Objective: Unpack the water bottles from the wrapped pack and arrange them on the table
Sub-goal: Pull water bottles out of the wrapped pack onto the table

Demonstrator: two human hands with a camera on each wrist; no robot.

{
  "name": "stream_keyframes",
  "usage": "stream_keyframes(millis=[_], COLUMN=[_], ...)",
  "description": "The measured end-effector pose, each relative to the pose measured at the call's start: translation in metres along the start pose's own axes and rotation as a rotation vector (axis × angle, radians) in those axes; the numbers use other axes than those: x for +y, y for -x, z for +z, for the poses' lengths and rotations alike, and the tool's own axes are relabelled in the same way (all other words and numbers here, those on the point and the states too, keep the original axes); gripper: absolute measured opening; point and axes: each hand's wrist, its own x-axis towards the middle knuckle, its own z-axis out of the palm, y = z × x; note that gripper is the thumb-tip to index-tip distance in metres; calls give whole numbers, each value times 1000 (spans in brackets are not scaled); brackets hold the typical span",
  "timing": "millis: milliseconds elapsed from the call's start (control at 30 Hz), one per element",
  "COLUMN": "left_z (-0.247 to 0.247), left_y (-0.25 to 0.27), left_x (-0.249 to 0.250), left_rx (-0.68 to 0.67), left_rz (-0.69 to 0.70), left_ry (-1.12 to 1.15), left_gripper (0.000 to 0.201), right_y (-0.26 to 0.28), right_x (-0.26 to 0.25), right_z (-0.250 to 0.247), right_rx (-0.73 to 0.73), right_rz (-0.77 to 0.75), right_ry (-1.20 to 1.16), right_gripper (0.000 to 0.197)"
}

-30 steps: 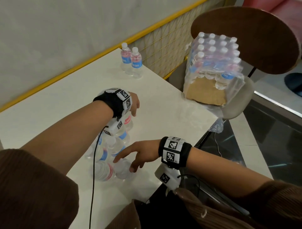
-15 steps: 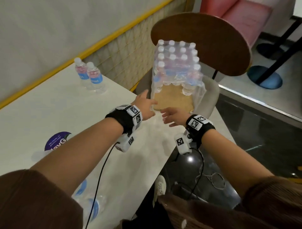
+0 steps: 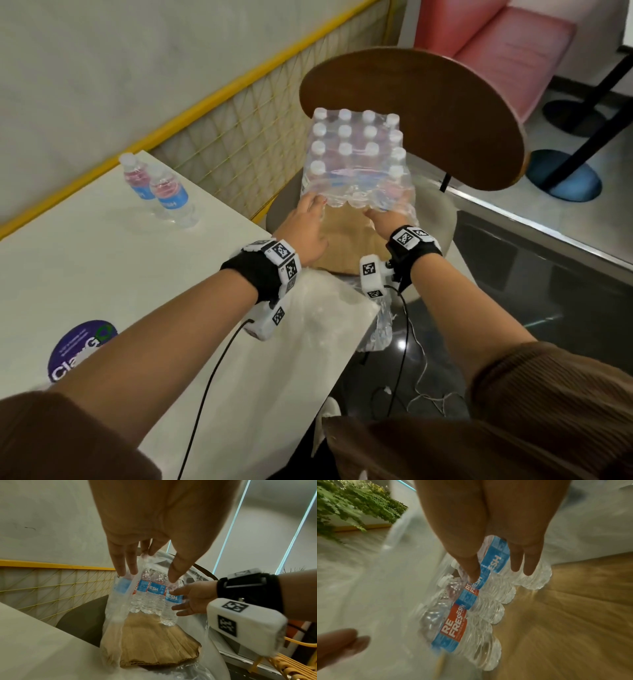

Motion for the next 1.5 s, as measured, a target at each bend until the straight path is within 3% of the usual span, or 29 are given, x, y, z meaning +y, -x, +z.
stream_keyframes(millis=[67, 100, 133, 200, 300, 400, 467, 533, 600, 700, 867, 1000, 1067, 1200, 1300, 1367, 1500], left_z=[1, 2, 2, 4, 9, 14, 18, 22, 25, 20, 12, 7, 5, 0, -5, -7, -14], left_y=[-2, -2, -2, -2, -6, -9, -11, -16, -21, -20, -2, 6, 11, 20, 27, 31, 42], left_x=[-2, -3, -4, -6, -8, -5, 1, 4, 2, -9, -26, -34, -39, -47, -53, -58, -71], left_rx=[9, 10, 5, -6, -17, -18, 1, 24, 65, 110, 186, 202, 209, 210, 202, 188, 124], left_rz=[6, 12, 16, 18, -31, -83, -101, -159, -225, -279, -326, -328, -330, -346, -352, -358, -360], left_ry=[16, 22, 26, 39, 91, 189, 263, 358, 438, 488, 494, 518, 529, 520, 498, 483, 409], left_gripper=[72, 71, 70, 67, 64, 71, 79, 79, 58, 33, 29, 28, 28, 25, 24, 23, 30], right_y=[-46, -108, -151, -184, -69, -26, 6, 34, 57, 51, 14, -7, -8, 3, -1, 2, 14], right_x=[17, 44, 65, 81, 42, 27, 14, 11, 7, 1, -39, -71, -77, -69, -68, -68, -49], right_z=[2, 8, 10, 8, 3, 20, 35, 50, 58, 55, 26, 27, 28, 26, 26, 27, 30], right_rx=[-40, -73, -103, -100, -64, -43, -5, -128, -323, -493, -234, -134, -159, -168, -137, -138, -160], right_rz=[31, -5, -23, -75, -98, -25, -149, -275, -271, -239, -255, -317, -310, -264, -183, -217, -247], right_ry=[99, 152, 155, 294, 268, -157, -358, -402, -433, -266, 33, 102, 247, 378, 257, 278, 359], right_gripper=[72, 86, 86, 58, 60, 50, 45, 47, 51, 59, 33, 29, 23, 43, 38, 33, 44])
